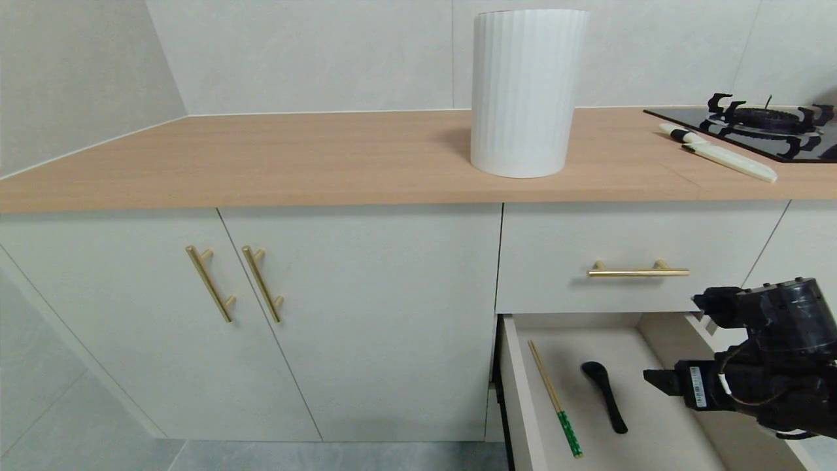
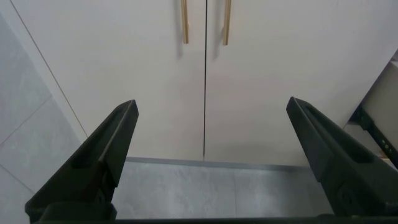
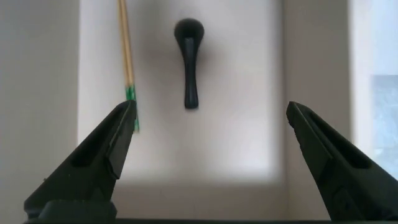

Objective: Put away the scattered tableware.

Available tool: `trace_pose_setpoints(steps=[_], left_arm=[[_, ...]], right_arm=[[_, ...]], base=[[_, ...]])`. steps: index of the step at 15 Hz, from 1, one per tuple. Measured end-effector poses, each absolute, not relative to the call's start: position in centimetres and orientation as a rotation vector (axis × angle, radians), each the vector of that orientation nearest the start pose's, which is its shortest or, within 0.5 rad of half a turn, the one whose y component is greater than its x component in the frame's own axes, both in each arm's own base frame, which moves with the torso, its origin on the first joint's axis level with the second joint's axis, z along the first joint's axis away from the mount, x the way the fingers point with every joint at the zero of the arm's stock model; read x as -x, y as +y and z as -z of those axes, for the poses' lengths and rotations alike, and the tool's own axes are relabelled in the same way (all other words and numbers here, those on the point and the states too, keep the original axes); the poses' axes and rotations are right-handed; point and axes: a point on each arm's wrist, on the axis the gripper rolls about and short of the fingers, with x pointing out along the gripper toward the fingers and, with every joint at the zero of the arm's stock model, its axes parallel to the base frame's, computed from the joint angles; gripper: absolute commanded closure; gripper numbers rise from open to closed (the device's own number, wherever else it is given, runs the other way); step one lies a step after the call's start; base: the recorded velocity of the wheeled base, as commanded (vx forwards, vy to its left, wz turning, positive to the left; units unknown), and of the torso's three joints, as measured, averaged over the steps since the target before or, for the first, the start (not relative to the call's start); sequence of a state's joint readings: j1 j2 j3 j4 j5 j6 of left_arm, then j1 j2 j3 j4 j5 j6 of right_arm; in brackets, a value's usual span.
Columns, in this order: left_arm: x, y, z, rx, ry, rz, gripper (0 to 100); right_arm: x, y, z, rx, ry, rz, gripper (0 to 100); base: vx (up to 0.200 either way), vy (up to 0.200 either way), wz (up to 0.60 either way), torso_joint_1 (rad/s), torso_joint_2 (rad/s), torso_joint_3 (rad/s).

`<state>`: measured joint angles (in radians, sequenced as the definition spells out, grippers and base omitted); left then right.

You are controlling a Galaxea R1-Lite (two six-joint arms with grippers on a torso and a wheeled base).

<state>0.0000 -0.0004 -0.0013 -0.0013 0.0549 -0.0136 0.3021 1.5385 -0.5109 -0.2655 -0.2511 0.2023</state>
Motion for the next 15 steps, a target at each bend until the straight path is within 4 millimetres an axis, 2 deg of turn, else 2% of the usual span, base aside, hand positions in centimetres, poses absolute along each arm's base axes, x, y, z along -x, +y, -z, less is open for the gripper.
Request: trace_pose_setpoints(steps=[4, 8, 15], left_arm=[[2.3, 0.1, -7.6, 0.013, -0.004, -0.055, 0], [2.3, 0.1, -7.6, 0.013, -0.002, -0.054, 0], [2.3, 0.1, -7.6, 0.013, -0.002, -0.055, 0]], right_arm=[[-18.9, 5.5, -13.4, 0.016, 0.696, 0.011, 0], [-17.7, 5.6, -13.7, 0.036, 0.729, -0.012, 0], [-15.5, 7.1, -13.1, 0.12, 0.875, -0.099, 0]], base=[[-0.2, 0.0, 0.0, 0.006, 0.0, 0.002], [-0.2, 0.0, 0.0, 0.0, 0.0, 0.002], [0.0, 0.0, 0.0, 0.0, 0.0, 0.0]])
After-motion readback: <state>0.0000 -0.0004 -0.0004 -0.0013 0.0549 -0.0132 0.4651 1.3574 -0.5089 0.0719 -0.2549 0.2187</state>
